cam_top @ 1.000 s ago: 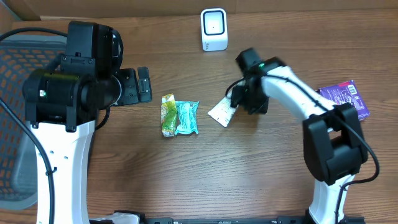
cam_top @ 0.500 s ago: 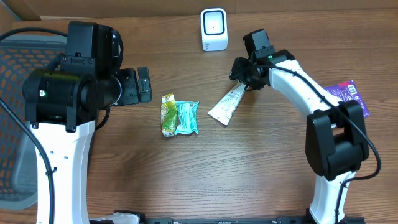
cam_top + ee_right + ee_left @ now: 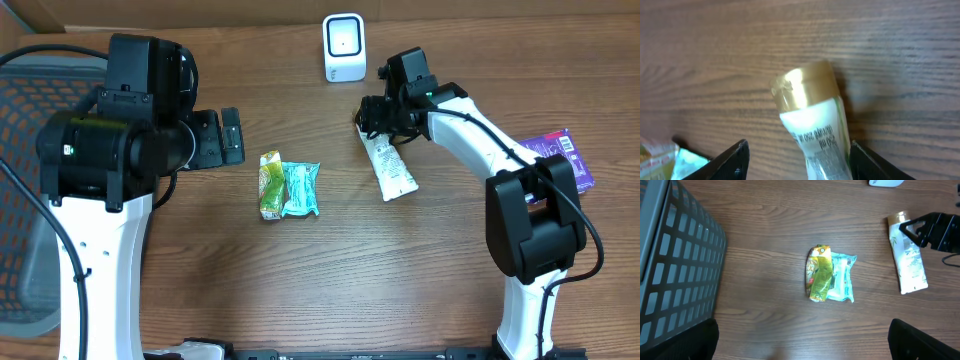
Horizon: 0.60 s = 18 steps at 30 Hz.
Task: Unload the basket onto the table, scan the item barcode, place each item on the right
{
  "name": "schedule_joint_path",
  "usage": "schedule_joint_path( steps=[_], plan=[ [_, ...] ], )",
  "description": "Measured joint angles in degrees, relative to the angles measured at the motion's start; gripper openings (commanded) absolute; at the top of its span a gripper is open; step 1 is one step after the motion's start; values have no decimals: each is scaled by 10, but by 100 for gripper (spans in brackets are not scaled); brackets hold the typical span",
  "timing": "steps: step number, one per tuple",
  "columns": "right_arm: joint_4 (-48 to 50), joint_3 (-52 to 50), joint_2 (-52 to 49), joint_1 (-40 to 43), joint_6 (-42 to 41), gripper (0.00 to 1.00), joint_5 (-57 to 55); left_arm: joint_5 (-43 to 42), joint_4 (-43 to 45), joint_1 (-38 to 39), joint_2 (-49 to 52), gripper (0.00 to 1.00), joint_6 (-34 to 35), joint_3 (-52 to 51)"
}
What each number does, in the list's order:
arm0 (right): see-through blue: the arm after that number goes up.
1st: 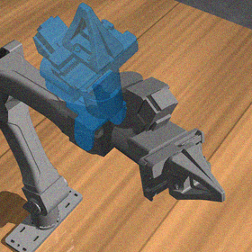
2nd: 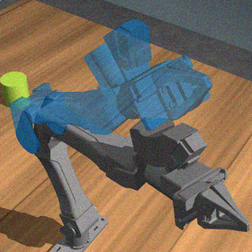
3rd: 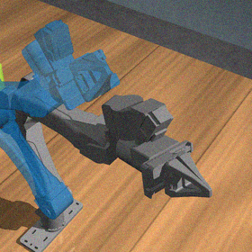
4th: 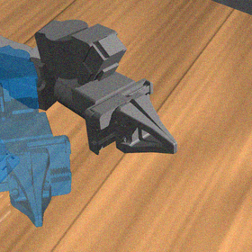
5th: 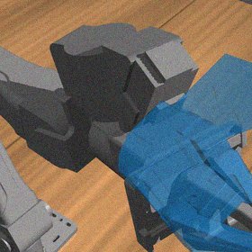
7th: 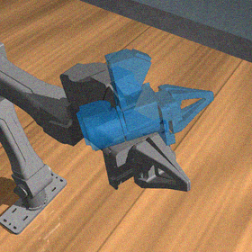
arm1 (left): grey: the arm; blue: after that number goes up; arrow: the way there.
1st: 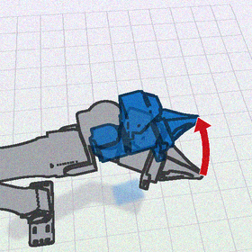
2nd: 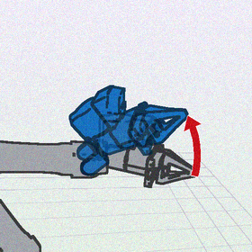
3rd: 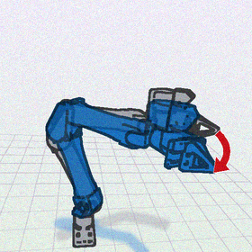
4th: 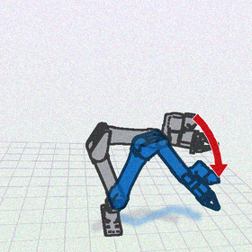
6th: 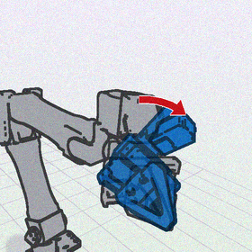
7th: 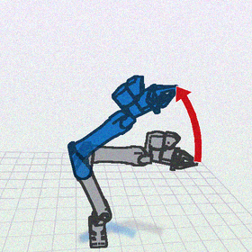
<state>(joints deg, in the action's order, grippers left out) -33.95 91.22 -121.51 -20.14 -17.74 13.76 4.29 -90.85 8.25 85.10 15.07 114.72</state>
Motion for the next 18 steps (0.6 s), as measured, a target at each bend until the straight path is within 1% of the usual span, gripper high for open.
schedule_joint_path(
  steps=[2, 3, 6, 7, 13, 18],
  plan=[
    [-23, 7, 0, 0, 14, 66, 3, 0, 0, 0, 0, 100, 0, 0],
    [-36, 13, 0, 1, 23, 68, 5, 0, 0, 0, 0, 99, 0, 0],
    [-77, 36, 0, 4, 58, 85, 9, 0, 0, 0, 0, 100, 0, 0],
    [-87, 42, 1, 5, 71, 87, 10, 0, 0, 0, 0, 100, 0, 0],
    [-150, 50, 2, 13, 175, 90, 11, 0, 0, 0, 0, 100, 0, 0],
    [-156, 28, 2, 14, 226, 87, 22, 0, 0, 0, 0, 100, 0, 0]
  ],
)
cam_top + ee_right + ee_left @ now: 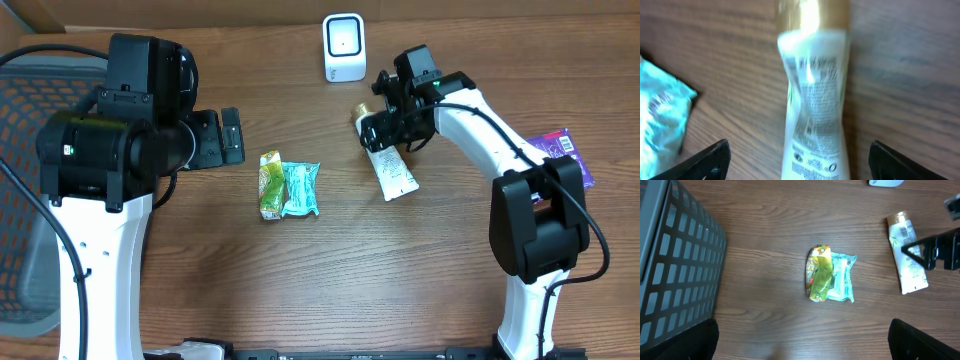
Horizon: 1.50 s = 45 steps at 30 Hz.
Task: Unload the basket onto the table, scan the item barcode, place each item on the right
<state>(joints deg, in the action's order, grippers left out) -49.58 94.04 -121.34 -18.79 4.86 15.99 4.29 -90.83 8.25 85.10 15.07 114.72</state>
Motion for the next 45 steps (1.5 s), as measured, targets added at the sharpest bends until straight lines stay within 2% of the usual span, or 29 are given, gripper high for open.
schedule_joint_path(
  steps=[3, 14, 21, 27, 34, 37, 45],
  plan=[
    [-6, -17, 0, 0, 13, 86, 3, 0, 0, 0, 0, 100, 0, 0],
    [22, -76, 0, 0, 43, 72, 11, 0, 0, 0, 0, 100, 0, 0],
    [56, -107, 12, 0, 45, 66, -12, 0, 0, 0, 0, 100, 0, 0],
    [64, -113, 14, 0, 44, 50, -25, 0, 0, 0, 0, 100, 0, 0],
    [62, -113, 21, 1, 19, 13, -23, 0, 0, 0, 0, 100, 0, 0],
    [59, -113, 26, 1, 8, 4, -7, 0, 0, 0, 0, 100, 0, 0],
    [-26, -82, 17, 4, -4, 4, 78, 0, 0, 0, 0, 99, 0, 0]
  ],
)
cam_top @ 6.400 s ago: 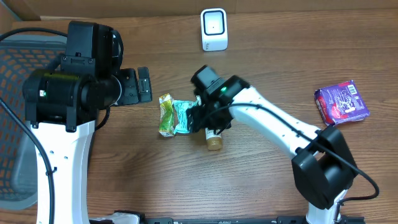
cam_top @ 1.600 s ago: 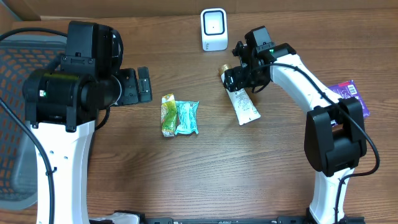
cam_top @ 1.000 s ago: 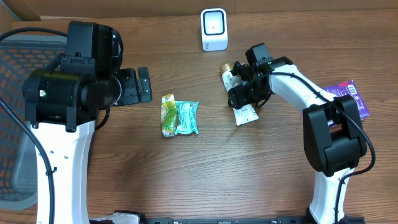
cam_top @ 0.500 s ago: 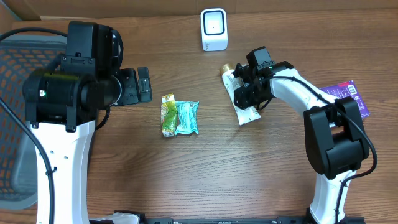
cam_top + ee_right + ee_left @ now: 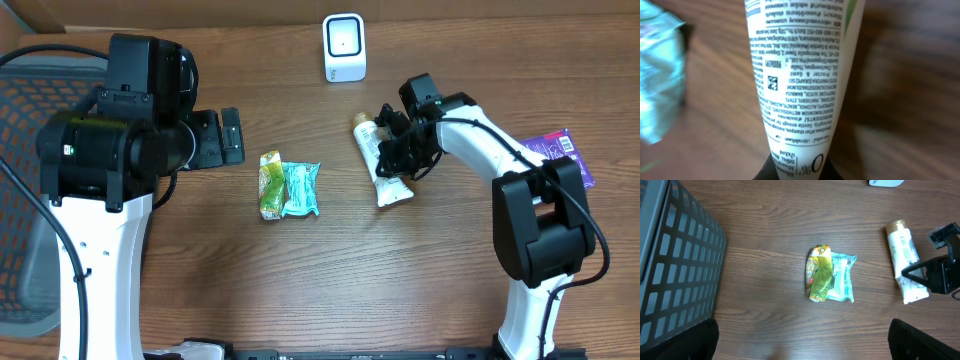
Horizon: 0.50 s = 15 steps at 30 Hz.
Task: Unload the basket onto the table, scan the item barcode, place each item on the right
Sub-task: 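Carry the upright tube with the right gripper toward the white scanner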
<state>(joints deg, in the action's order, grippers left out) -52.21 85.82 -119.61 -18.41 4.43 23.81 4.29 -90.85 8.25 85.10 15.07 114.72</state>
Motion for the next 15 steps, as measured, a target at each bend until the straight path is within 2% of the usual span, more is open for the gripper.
schedule_joint_path(
  steps=[8, 15],
  plan=[
    [-70, 129, 2, 0, -2, 4, 109, 0, 0, 0, 0, 100, 0, 0],
    [-86, 179, 76, 0, -3, 4, 137, 0, 0, 0, 0, 100, 0, 0]
  ],
)
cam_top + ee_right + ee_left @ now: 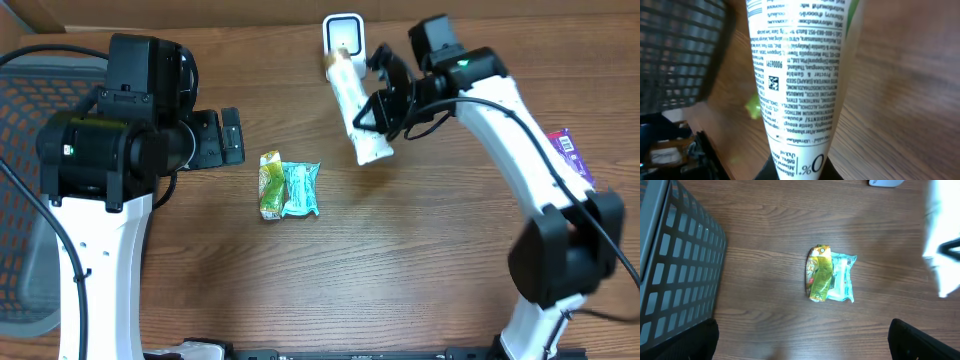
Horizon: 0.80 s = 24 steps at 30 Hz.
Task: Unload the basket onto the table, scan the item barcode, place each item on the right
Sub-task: 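Carry the upright tube with the right gripper toward the white scanner, then hold the tube's barcode side in front of the scanner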
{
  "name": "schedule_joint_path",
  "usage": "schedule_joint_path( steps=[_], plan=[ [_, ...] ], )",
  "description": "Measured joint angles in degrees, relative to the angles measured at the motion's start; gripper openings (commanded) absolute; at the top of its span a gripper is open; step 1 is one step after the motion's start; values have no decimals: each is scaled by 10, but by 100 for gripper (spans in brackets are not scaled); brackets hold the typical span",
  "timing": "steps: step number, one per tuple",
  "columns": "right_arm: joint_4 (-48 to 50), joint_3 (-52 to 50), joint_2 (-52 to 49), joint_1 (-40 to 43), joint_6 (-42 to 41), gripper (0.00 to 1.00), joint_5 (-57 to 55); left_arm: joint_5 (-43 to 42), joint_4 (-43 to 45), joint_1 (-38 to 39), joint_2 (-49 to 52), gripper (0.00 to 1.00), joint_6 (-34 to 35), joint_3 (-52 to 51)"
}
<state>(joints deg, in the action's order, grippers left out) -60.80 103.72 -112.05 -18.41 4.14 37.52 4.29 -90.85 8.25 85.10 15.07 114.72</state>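
Note:
A white tube (355, 110) with a gold cap is held in the air, its cap end right in front of the white scanner (343, 33) at the table's far edge. My right gripper (378, 122) is shut on the tube's flat tail end. The tube (800, 75) fills the right wrist view, printed text facing the camera. In the left wrist view a white blur of the tube (942, 255) shows at the right edge. My left gripper (232, 137) hovers open at the left, nothing between its fingers (920, 342).
A yellow-green packet (269, 183) and a teal packet (300, 189) lie side by side mid-table. A purple pack (570, 155) lies at the right edge. A grey mesh basket (675, 270) stands at the left.
My right gripper, then shut on the tube's tail as it lay on the table, has lifted it and moved it back-left, so its cap now points at the scanner.
My right gripper was open over the tube's gold cap. Then it stood over the tube's middle. By half a second ago it was shut on the flat tail with the tube lying on the table. Now the tube is raised before the scanner. The left arm never moved.

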Motion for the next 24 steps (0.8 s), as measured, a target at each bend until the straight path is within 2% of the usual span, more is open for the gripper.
schedule_joint_path(
  steps=[8, 17, 24],
  plan=[
    [3, 5, 91, 0, 0, 4, 14, 0, 0, 0, 0, 99, 0, 0],
    [22, 5, 95, 0, -1, 4, 1, 0, 0, 0, 0, 100, 0, 0],
    [107, 5, 95, -1, -7, 3, -61, 0, 0, 0, 0, 100, 0, 0]
  ],
)
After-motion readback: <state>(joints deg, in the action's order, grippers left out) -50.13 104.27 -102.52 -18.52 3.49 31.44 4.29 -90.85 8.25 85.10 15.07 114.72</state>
